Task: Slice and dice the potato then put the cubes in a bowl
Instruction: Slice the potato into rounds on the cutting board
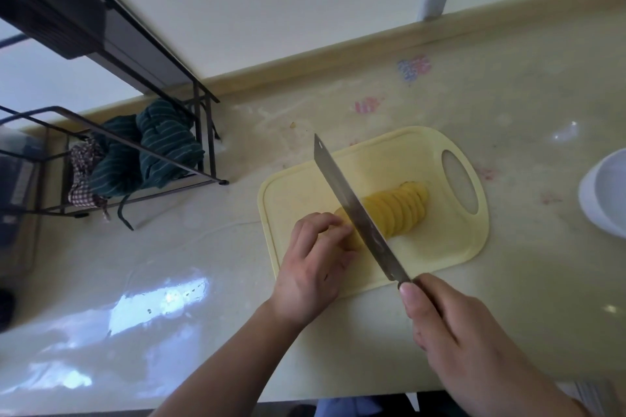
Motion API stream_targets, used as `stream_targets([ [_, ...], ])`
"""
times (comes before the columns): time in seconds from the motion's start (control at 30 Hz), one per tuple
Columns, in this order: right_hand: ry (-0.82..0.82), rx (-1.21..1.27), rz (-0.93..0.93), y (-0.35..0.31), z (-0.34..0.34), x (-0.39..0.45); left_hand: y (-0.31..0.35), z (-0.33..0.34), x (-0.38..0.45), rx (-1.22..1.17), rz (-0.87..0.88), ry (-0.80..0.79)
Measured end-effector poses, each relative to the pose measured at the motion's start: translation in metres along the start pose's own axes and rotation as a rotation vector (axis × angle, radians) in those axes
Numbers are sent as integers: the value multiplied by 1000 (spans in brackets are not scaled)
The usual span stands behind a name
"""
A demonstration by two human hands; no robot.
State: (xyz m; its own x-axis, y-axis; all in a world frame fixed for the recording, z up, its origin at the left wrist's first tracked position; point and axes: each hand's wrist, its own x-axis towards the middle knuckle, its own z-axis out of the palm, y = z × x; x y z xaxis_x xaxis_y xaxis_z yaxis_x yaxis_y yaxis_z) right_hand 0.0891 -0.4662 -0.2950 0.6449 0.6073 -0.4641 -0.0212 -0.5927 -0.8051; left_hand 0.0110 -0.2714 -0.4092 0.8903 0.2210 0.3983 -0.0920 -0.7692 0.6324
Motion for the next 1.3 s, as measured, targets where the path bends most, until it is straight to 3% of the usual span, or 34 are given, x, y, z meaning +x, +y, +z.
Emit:
stream_targets([
  [0.77,-1,-167,4,-4,10,-9,-8,4,4,-3,0,21],
  [1.3,33,-75,39,4,35,41,-11,3,4,-17,47,11],
])
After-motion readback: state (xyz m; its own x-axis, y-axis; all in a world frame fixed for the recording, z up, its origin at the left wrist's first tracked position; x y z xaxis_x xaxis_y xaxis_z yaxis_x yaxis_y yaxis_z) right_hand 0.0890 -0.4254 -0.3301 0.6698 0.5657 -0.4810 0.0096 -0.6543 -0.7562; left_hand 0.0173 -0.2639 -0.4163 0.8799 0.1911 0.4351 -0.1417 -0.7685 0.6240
